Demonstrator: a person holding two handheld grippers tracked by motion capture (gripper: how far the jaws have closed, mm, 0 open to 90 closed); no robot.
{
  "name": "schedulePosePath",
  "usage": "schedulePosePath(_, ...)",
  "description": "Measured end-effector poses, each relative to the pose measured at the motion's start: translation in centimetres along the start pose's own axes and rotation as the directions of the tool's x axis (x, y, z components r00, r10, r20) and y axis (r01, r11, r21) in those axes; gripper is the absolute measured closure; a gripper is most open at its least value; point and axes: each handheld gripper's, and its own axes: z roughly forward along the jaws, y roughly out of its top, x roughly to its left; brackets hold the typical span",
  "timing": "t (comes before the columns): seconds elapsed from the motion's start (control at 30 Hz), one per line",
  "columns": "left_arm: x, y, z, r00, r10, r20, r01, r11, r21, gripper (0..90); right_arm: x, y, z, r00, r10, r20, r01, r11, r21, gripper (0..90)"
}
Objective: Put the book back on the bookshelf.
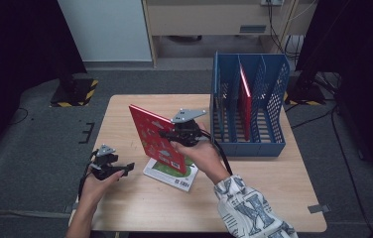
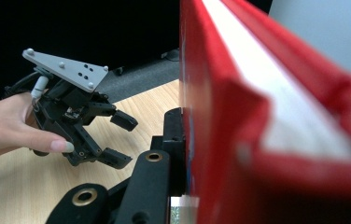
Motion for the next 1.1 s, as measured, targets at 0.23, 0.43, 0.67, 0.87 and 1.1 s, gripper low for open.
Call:
schedulePosePath(0.23, -0.1, -0.1, 0.5, 0.9991, 0.032, -0.028, -0.031, 0.9984, 0.048, 5.3, -0.2, 0.3, -1.8, 0.9996, 0.007, 0.027, -0.006, 1.000, -0.028, 79.4)
schedulePosePath(0.43, 0.3, -0.5, 0.9, 0.9944, 0.067, -0.081, -0.058, 0.9919, 0.113, 3.6, 0.0, 0.1, -3.4, 0.9989, 0.010, 0.045, -0.008, 0.999, -0.040, 79.4)
schedulePosePath(0.67, 0.6, -0.8, 0.9, 0.9913, 0.076, -0.107, -0.063, 0.9907, 0.120, 4.0, 0.1, -0.5, -4.9, 0.9980, 0.017, 0.061, -0.014, 0.998, -0.059, 79.4)
schedulePosePath(0.87, 0.8, -1.0, 1.0, 0.9892, 0.084, -0.120, -0.067, 0.9880, 0.139, 4.1, 0.0, -1.1, -5.9, 0.9971, 0.026, 0.072, -0.022, 0.998, -0.065, 79.4)
schedulePosePath(1.1, 0.9, -1.1, 1.1, 0.9897, 0.078, -0.120, -0.060, 0.9875, 0.146, 4.0, -0.1, -1.7, -6.9, 0.9964, 0.028, 0.080, -0.023, 0.998, -0.067, 79.4)
